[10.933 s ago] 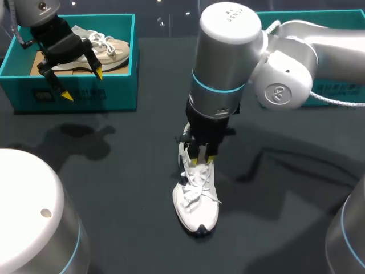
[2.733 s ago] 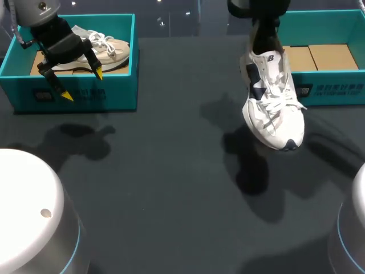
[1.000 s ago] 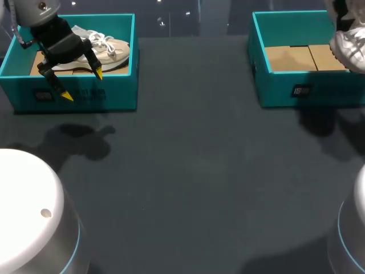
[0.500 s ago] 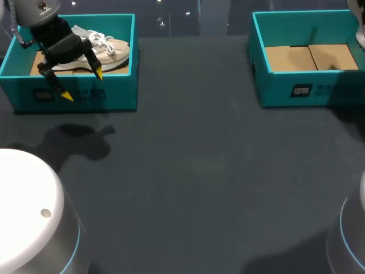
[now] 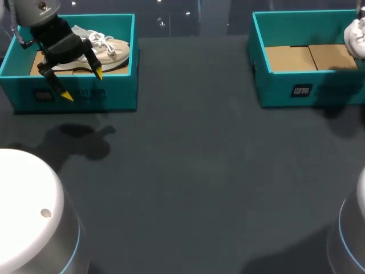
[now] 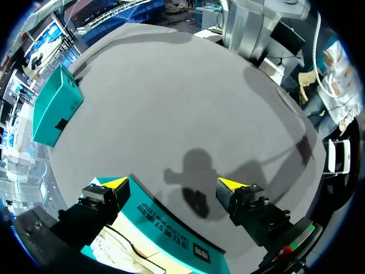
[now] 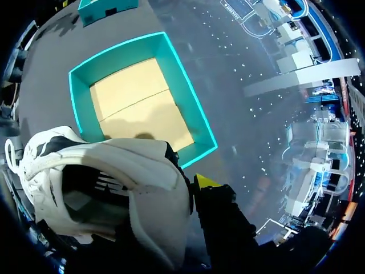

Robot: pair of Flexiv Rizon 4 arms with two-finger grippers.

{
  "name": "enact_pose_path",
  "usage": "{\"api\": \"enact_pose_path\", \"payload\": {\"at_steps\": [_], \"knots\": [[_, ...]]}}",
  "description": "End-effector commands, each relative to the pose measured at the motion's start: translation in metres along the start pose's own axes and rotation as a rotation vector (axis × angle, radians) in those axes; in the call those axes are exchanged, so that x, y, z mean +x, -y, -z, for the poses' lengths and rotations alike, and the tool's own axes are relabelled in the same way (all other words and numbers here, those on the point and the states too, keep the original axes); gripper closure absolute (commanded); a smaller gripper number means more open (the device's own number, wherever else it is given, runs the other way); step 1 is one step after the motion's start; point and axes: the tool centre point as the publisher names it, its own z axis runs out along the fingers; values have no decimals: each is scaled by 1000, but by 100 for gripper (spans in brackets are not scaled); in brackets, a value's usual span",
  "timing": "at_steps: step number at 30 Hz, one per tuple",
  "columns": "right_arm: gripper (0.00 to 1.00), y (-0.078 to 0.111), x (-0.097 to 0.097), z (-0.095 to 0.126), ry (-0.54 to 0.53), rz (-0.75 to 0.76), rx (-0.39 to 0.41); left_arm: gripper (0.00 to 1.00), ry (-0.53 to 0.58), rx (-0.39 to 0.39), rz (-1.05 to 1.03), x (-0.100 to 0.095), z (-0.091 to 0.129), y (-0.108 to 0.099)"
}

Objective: Take the shoe out of the shoebox, open the shoe tongue, remove and reinsert the insole, then place the shoe into the shoebox

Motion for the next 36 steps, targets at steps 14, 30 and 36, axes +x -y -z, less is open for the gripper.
{"api": "enact_pose_path", "payload": {"at_steps": [14, 30, 36], "knots": [[100, 6, 18, -1, 23, -512, 117, 0, 0, -3, 0, 1, 0, 0], [100, 25, 52, -8, 109, -823, 90, 0, 0, -3, 0, 1, 0, 0], [100, 25, 52, -8, 109, -823, 90, 0, 0, -3, 0, 1, 0, 0]]}}
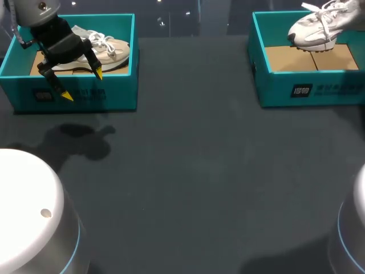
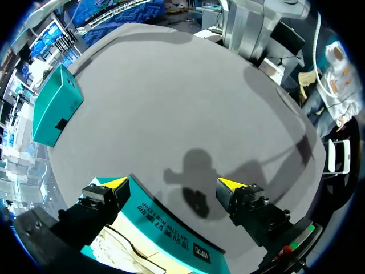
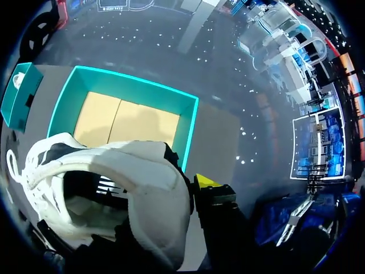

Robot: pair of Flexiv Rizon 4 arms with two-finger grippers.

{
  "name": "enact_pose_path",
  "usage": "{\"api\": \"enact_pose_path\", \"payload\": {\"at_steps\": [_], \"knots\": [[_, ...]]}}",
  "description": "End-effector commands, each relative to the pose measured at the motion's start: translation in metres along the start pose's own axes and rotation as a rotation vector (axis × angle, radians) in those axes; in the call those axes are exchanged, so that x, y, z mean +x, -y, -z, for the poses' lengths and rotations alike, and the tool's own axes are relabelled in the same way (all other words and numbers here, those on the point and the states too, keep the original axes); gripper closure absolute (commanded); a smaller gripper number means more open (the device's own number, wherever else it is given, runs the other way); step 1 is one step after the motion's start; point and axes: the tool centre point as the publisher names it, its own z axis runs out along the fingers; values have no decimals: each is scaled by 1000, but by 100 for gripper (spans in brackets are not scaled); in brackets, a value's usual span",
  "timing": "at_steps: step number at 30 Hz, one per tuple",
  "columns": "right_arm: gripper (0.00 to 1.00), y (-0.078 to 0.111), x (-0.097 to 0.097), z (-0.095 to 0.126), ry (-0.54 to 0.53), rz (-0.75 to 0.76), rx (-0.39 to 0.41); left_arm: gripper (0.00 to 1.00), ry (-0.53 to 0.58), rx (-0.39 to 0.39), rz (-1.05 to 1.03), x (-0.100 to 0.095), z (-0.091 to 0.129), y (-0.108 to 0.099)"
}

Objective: Take the shoe out of the shoebox, open the shoe tongue, remove and reinsert the insole, then place the shoe into the shoebox

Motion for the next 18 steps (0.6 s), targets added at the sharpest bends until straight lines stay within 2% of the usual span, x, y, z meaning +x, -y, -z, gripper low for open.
{"api": "enact_pose_path", "payload": {"at_steps": [1, 5, 9, 13, 18], "knots": [[100, 4, 0, 2, -1, -2, -13, 0, 0, -3, 0, 1, 0, 0], [100, 4, 0, 2, -1, -2, -13, 0, 0, -3, 0, 1, 0, 0], [100, 10, -3, -6, 26, -90, -25, 0, 0, -3, 0, 1, 0, 0], [100, 11, 5, -22, 34, -101, -11, 0, 0, -3, 0, 1, 0, 0], [100, 9, 15, -45, 56, -131, 53, 0, 0, -3, 0, 1, 0, 0]]}}
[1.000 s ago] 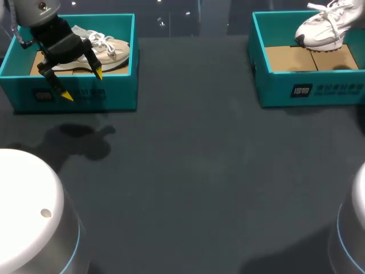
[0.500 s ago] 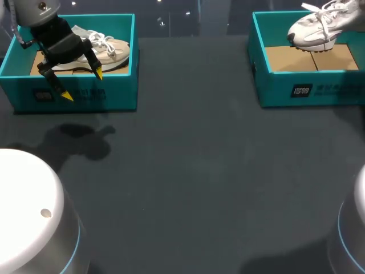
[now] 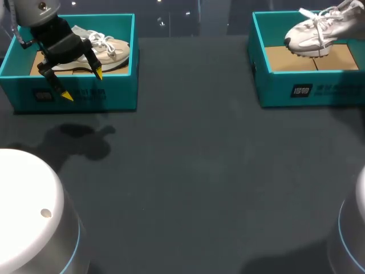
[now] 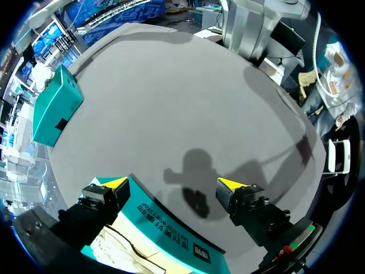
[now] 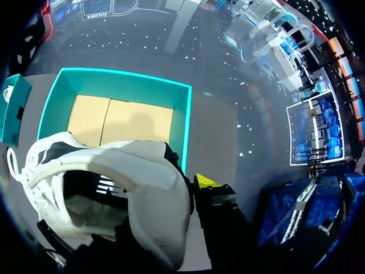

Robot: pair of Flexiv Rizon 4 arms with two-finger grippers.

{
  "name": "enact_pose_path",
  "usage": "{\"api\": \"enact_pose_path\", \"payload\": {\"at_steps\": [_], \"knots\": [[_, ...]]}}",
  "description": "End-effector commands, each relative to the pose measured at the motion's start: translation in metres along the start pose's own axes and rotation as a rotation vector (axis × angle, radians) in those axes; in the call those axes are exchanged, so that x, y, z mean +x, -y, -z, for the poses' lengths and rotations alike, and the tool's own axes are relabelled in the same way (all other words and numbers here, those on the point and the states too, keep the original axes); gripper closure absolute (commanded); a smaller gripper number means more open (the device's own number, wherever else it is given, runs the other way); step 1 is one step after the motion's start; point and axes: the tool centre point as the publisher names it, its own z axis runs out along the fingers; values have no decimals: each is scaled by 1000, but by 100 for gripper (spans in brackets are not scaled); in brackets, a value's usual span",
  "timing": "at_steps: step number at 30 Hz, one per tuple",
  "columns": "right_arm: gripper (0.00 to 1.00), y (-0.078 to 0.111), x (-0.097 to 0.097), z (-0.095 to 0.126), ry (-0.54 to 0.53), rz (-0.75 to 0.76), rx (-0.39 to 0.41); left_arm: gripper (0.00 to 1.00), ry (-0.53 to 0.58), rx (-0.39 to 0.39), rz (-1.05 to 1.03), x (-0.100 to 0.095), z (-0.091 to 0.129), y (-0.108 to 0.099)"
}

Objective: Take the shoe out of the shoebox, open the shoe tongue, remove and reinsert the insole, then place the shoe into the shoebox

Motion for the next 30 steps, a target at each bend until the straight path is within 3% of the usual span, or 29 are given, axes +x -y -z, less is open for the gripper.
{"api": "enact_pose_path", "payload": {"at_steps": [1, 13, 19, 30], "knots": [[100, -10, 10, -16, 24, -41, 40, 0, 0, -3, 0, 1, 0, 0], [100, -18, 4, -22, 23, -138, 67, 0, 0, -3, 0, 1, 0, 0], [100, -10, 7, -28, 41, -191, 111, 0, 0, -3, 0, 1, 0, 0], [100, -6, 5, -27, 49, -225, 110, 0, 0, -3, 0, 1, 0, 0]]}}
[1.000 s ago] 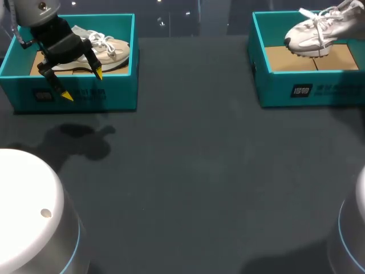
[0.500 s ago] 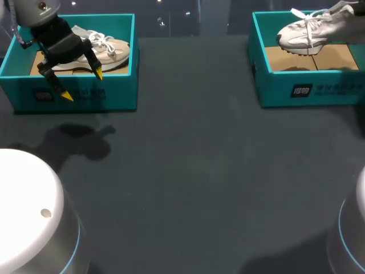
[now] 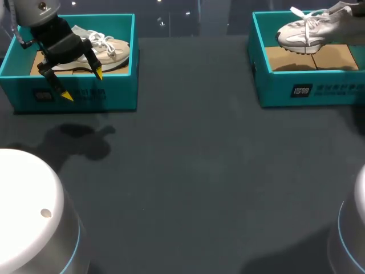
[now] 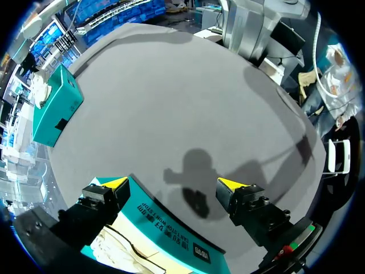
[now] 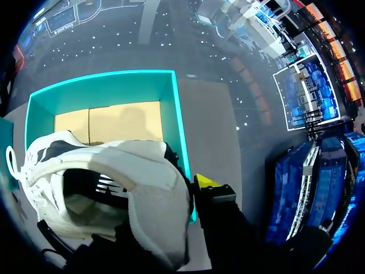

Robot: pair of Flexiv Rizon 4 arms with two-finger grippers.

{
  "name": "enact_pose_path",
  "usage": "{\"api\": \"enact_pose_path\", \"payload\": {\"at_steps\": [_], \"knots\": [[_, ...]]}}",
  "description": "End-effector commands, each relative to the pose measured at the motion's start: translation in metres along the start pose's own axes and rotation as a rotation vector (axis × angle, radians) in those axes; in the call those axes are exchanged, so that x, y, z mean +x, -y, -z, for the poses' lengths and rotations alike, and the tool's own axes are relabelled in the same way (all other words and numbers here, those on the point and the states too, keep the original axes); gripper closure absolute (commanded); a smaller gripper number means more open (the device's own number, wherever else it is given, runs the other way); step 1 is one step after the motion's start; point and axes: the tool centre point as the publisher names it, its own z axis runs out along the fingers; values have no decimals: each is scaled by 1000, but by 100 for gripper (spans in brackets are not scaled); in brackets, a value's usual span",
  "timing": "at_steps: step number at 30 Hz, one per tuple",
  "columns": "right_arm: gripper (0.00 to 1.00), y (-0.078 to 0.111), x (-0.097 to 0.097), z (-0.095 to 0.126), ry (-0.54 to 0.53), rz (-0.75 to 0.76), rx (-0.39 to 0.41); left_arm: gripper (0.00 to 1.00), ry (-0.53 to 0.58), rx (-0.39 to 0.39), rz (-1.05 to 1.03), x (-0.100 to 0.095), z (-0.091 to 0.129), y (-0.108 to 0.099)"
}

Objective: Take the shoe out of the shoebox, open the shoe tongue, remove and reinsert the insole, then place the shoe into the shoebox

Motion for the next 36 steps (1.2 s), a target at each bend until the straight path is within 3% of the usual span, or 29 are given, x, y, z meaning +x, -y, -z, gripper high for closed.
{"api": "enact_pose_path", "payload": {"at_steps": [1, 11, 24, 36], "knots": [[100, 0, -1, 2, -1, -1, 0, 0, 0, -3, 0, 1, 0, 0], [100, 17, 13, -24, -5, 15, 18, 0, 0, -3, 0, 1, 0, 0], [100, 36, 14, -52, -58, 7, 37, 0, 0, -3, 0, 1, 0, 0], [100, 46, 14, -56, -85, 57, -8, 0, 0, -3, 0, 1, 0, 0]]}}
